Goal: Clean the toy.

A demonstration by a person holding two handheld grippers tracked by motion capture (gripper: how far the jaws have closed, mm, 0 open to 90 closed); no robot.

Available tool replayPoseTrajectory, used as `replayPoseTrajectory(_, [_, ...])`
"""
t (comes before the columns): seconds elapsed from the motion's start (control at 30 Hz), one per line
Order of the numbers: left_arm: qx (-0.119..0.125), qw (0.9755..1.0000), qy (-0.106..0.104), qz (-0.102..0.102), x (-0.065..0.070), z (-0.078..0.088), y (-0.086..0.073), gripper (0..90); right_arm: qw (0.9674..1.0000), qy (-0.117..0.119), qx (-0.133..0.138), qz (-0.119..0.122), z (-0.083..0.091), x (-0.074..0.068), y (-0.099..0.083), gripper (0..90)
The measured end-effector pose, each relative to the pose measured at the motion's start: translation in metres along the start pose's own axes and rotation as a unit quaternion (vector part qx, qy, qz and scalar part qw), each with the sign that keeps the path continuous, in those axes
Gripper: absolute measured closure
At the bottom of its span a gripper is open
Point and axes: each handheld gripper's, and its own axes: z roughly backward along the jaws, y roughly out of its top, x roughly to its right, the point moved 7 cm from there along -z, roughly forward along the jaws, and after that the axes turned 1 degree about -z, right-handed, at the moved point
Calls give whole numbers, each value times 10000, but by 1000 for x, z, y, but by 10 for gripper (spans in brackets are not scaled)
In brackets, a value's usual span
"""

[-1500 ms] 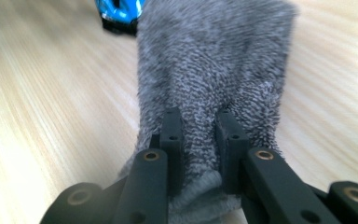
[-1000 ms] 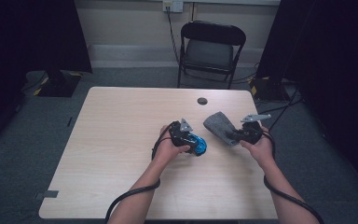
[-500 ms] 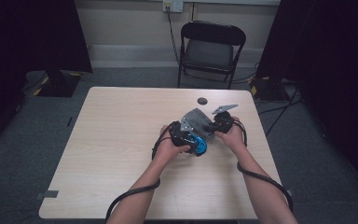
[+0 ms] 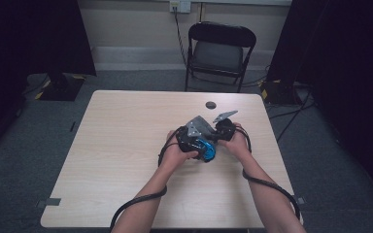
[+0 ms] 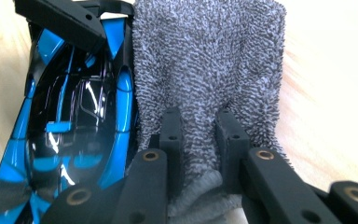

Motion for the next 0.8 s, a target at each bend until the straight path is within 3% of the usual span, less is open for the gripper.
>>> replayPoseTrajectory(0.8, [-11, 10000, -8, 30, -1, 0, 0, 169, 9998, 144, -64, 81, 34, 3, -33, 761])
